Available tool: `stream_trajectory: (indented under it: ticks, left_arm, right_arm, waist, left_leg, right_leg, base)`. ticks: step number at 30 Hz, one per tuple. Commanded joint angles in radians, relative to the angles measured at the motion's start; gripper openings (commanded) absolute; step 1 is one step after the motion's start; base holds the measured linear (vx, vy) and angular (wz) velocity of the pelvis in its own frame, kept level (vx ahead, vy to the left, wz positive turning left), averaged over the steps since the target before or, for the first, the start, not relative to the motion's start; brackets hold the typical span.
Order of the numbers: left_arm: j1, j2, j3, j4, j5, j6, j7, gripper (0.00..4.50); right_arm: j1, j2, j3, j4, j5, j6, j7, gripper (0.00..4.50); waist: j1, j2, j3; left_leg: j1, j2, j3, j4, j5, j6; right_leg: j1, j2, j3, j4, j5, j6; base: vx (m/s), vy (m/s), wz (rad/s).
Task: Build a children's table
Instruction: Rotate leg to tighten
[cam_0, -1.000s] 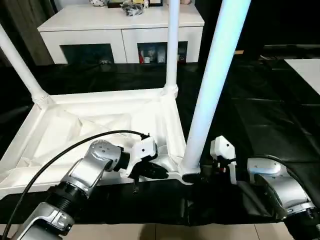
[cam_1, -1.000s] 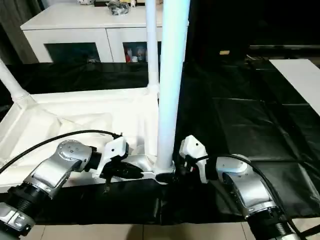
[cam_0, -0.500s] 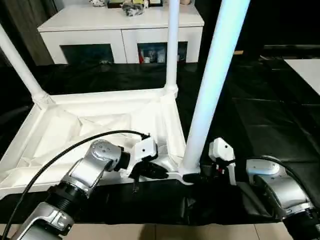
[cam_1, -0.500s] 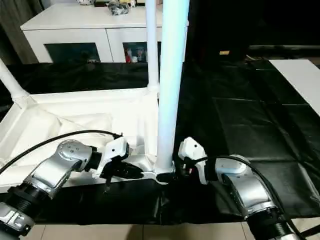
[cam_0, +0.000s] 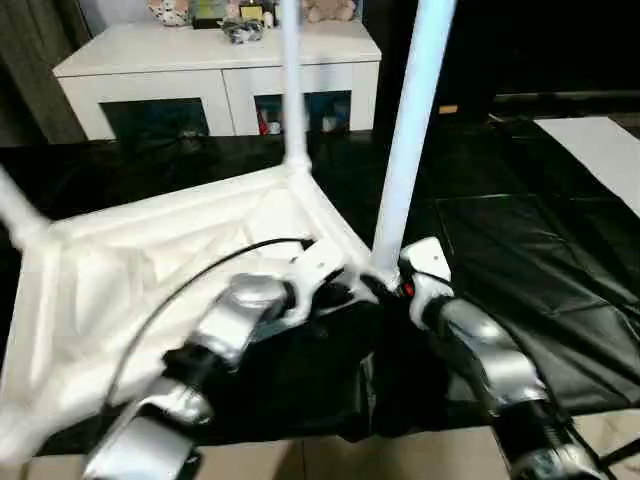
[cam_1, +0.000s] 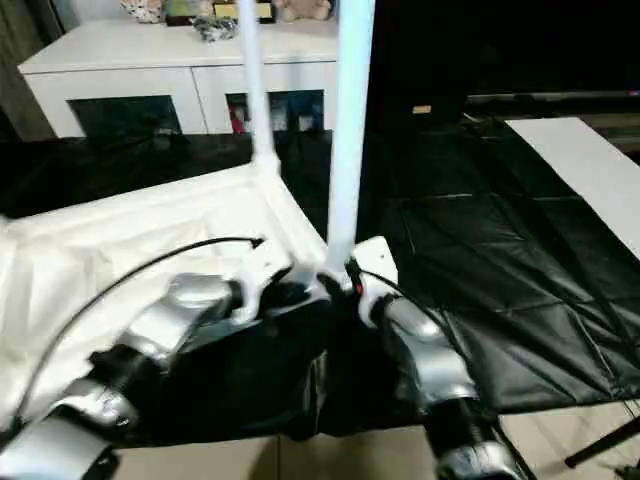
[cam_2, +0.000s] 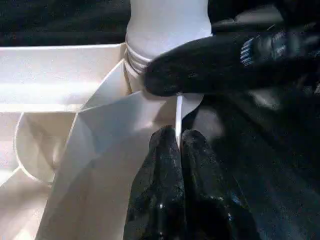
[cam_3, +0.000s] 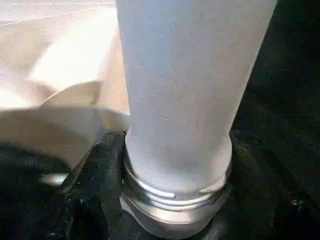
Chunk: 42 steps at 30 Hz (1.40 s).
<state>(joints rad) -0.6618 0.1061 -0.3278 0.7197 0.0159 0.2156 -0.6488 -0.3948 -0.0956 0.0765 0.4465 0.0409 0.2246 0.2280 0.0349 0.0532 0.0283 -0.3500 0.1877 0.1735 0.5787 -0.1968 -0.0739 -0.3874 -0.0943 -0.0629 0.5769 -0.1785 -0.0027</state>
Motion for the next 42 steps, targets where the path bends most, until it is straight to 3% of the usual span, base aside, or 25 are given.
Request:
stream_trajectory:
  ticks: [1,6,8,10,14,17,19,22,26,29,32,37,40,42]
  left_arm:
    - [0.000,0.020,0.052,0.078,0.047,0.022,0.146,0.00]
    - [-0.006,0.001,0.035,0.104,0.063,-0.027,0.124,0.00]
    - [-0.002,0.013,0.014,0.111,0.060,-0.047,0.088,0.00]
    - [0.005,0.024,0.005,0.103,0.059,-0.054,0.060,0.00]
    - [0.044,0.066,-0.022,0.029,0.047,-0.048,-0.069,0.00]
    - [0.063,0.099,-0.027,0.007,0.051,-0.041,-0.112,0.00]
    - [0.072,0.118,-0.026,-0.004,0.042,-0.038,-0.148,0.00]
    - [0.099,0.162,-0.047,-0.055,0.013,-0.068,-0.271,0.00]
    - [0.140,0.210,-0.067,-0.153,-0.024,-0.064,-0.405,0.00]
    - [0.171,0.241,-0.084,-0.245,-0.061,-0.032,-0.503,0.00]
    - [0.184,0.256,-0.096,-0.286,-0.073,-0.015,-0.536,0.00]
    - [0.196,0.265,-0.100,-0.323,-0.079,0.009,-0.561,0.00]
    - [0.198,0.264,-0.094,-0.330,-0.071,0.009,-0.557,0.00]
    - [0.198,0.267,-0.094,-0.335,-0.071,0.015,-0.556,0.00]
  right_arm:
    - [0.028,0.028,-0.013,0.039,-0.024,0.043,-0.081,2.72]
    - [0.027,0.073,0.001,0.035,-0.005,-0.003,-0.065,2.72]
    - [0.023,0.056,-0.011,0.013,0.015,-0.033,-0.027,3.28]
    - [0.023,0.031,0.000,0.000,0.017,-0.045,0.023,3.42]
    - [0.021,-0.054,0.018,-0.026,0.036,-0.040,0.174,3.68]
    - [0.015,-0.136,0.036,-0.016,0.030,-0.065,0.291,3.78]
    - [0.015,-0.182,0.045,-0.012,0.036,-0.091,0.373,3.78]
    - [0.028,-0.255,0.058,-0.044,0.076,-0.122,0.548,3.78]
    - [0.060,-0.327,0.098,-0.132,0.141,-0.093,0.743,3.78]
    - [0.068,-0.354,0.127,-0.156,0.150,-0.106,0.820,3.78]
    - [0.069,-0.351,0.128,-0.167,0.164,-0.103,0.851,3.78]
    - [0.076,-0.355,0.144,-0.173,0.164,-0.101,0.878,3.78]
    - [0.078,-0.367,0.162,-0.157,0.135,-0.117,0.889,3.78]
    - [0.076,-0.371,0.165,-0.146,0.125,-0.123,0.892,3.51]
  waist:
    - [0.004,-0.011,-0.042]
    - [0.005,-0.009,-0.045]
    - [0.006,-0.008,-0.045]
    - [0.007,-0.009,-0.046]
    - [0.002,-0.009,-0.045]
    - [0.002,-0.014,-0.048]
    - [0.006,-0.012,-0.050]
    - [0.006,-0.016,-0.051]
    - [0.014,-0.014,-0.048]
    - [0.022,-0.014,-0.044]
    - [0.031,-0.012,-0.046]
    - [0.045,-0.012,-0.049]
    - [0.050,-0.015,-0.048]
    - [0.049,-0.016,-0.048]
  left_leg:
    - [-0.002,0.024,-0.012,-0.082,-0.291,0.012]
    - [-0.006,0.026,-0.011,-0.081,-0.270,0.022]
    - [-0.006,0.027,-0.010,-0.081,-0.268,0.029]
    - [-0.007,0.027,-0.009,-0.080,-0.258,0.037]
    - [-0.014,0.029,-0.012,-0.080,-0.248,0.047]
    - [-0.010,0.030,-0.005,-0.071,-0.200,0.066]
    - [-0.012,0.030,-0.005,-0.068,-0.181,0.080]
    - [-0.014,0.030,-0.005,-0.065,-0.163,0.105]
    - [-0.012,0.039,-0.003,-0.067,-0.165,0.128]
    - [-0.005,0.043,-0.001,-0.072,-0.197,0.104]
    - [0.004,0.044,0.001,-0.071,-0.209,0.088]
    - [0.000,0.042,0.002,-0.069,-0.170,0.086]
    - [-0.002,0.040,0.002,-0.069,-0.168,0.082]
    - [-0.002,0.039,0.001,-0.069,-0.173,0.078]
  right_leg:
    - [0.029,-0.045,0.032,-0.085,-0.389,-0.128]
    - [0.035,-0.046,0.033,-0.076,-0.298,-0.151]
    - [0.038,-0.046,0.033,-0.075,-0.274,-0.161]
    - [0.041,-0.046,0.032,-0.072,-0.253,-0.169]
    - [0.048,-0.049,0.031,-0.070,-0.257,-0.171]
    - [0.045,-0.046,0.033,-0.064,-0.187,-0.207]
    - [0.049,-0.047,0.031,-0.058,-0.151,-0.227]
    - [0.053,-0.047,0.029,-0.052,-0.115,-0.249]
    - [0.050,-0.047,0.030,-0.051,-0.116,-0.260]
    - [0.042,-0.046,0.032,-0.055,-0.178,-0.256]
    - [0.036,-0.046,0.035,-0.055,-0.185,-0.257]
    - [0.040,-0.045,0.035,-0.046,-0.119,-0.256]
    - [0.042,-0.046,0.034,-0.047,-0.128,-0.250]
    - [0.042,-0.046,0.035,-0.049,-0.149,-0.241]
  base:
    - [0.000,0.000,0.00]
    - [0.000,0.000,0.00]
    - [0.000,0.000,0.00]
    - [0.000,0.000,0.00]
    - [0.000,0.000,0.00]
    - [0.000,0.000,0.00]
    - [0.000,0.000,0.00]
    - [0.000,0.000,0.00]
    - [0.000,0.000,0.00]
    - [0.000,0.000,0.00]
    - [0.000,0.000,0.00]
    - [0.000,0.000,0.00]
    - [0.000,0.000,0.00]
    - [0.000,0.000,0.00]
